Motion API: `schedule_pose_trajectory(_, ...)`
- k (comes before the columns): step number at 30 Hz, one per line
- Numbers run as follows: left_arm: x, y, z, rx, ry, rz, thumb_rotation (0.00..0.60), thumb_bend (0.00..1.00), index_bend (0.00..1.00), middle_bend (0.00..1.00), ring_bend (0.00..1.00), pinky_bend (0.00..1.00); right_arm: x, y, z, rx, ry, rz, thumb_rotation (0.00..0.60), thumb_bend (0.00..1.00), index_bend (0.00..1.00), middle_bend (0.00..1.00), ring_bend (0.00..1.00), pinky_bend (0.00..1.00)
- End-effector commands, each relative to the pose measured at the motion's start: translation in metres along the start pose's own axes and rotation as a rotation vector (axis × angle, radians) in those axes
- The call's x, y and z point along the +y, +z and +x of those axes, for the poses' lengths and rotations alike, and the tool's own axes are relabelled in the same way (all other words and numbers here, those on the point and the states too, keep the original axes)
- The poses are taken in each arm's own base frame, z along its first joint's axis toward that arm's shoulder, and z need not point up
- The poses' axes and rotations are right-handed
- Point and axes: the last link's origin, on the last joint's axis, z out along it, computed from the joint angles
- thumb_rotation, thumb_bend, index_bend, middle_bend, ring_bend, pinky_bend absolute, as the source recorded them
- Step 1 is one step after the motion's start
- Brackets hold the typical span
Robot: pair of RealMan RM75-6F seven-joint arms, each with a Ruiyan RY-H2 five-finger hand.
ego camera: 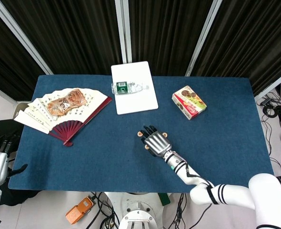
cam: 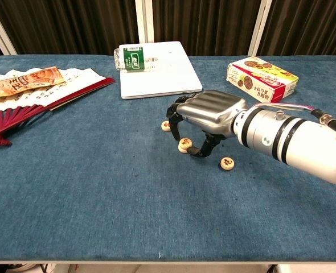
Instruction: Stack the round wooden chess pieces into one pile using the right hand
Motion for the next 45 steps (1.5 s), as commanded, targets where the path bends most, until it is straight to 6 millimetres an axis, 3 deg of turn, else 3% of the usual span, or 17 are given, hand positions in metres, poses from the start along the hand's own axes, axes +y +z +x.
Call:
schedule_pose_trajectory(1, -0.001, -0.001, 0.0, 0.0, 0.001, 0.002, 0.6, 0.0, 0.15, 0.12, 0.07, 0.0, 0.002, -0.005, 0.004, 0.026, 0.016, -0.001, 0.6, 0.52, 0.44, 0.19, 0.13, 0.16)
schedule_pose_trajectory(5, -0.002, -0.001, 0.0, -0.004, -0.001, 0.003, 0.6, 0.0, 0.15, 0.12, 0.07, 0.0, 0.015, -0.03, 0.013, 0.086, 0.028, -0.014, 0.6, 0.51, 0.43, 0.19, 0.13, 0.16)
schedule_pose_trajectory(8, -0.002, -0.001, 0.001, -0.001, 0.001, 0.003, 0.6, 0.0, 0.15, 0.12, 0.07, 0.0, 0.027, -0.053, 0.014, 0.109, 0.044, -0.027, 0.6, 0.42, 0.43, 0.19, 0.13, 0.16)
schedule_pose_trajectory(10, -0.002, 0.0, 0.001, 0.0, -0.001, 0.003, 0.6, 0.0, 0.15, 0.12, 0.07, 0.0, 0.036, -0.069, 0.01, 0.101, 0.053, -0.034, 0.6, 0.35, 0.45, 0.19, 0.13, 0.16)
schedule_pose_trajectory(14, 0.0, 0.0, 0.002, 0.002, 0.0, -0.005, 0.6, 0.0, 0.15, 0.12, 0.07, 0.0, 0.046, -0.083, -0.004, 0.049, 0.04, -0.047, 0.6, 0.33, 0.46, 0.19, 0.13, 0.16)
schedule_pose_trajectory(20, 0.005, 0.001, 0.003, 0.007, 0.0, -0.014, 0.6, 0.0, 0.15, 0.12, 0.07, 0.0, 0.044, -0.079, -0.018, 0.011, 0.051, -0.043, 0.6, 0.34, 0.46, 0.17, 0.1, 0.15)
schedule_pose_trajectory(25, 0.004, 0.0, 0.003, 0.009, 0.001, -0.01, 0.6, 0.0, 0.15, 0.12, 0.07, 0.0, 0.042, -0.075, -0.02, 0.009, 0.053, -0.038, 0.6, 0.4, 0.47, 0.17, 0.1, 0.15)
schedule_pose_trajectory(38, 0.002, 0.0, 0.002, 0.008, -0.002, -0.001, 0.6, 0.0, 0.15, 0.12, 0.07, 0.0, 0.037, -0.067, -0.029, -0.023, 0.041, -0.032, 0.6, 0.43, 0.5, 0.17, 0.1, 0.15)
schedule_pose_trajectory(45, 0.002, 0.0, 0.001, 0.003, -0.001, -0.002, 0.6, 0.0, 0.15, 0.12, 0.07, 0.0, 0.036, -0.065, -0.031, -0.029, 0.046, -0.033, 0.6, 0.5, 0.52, 0.17, 0.1, 0.15)
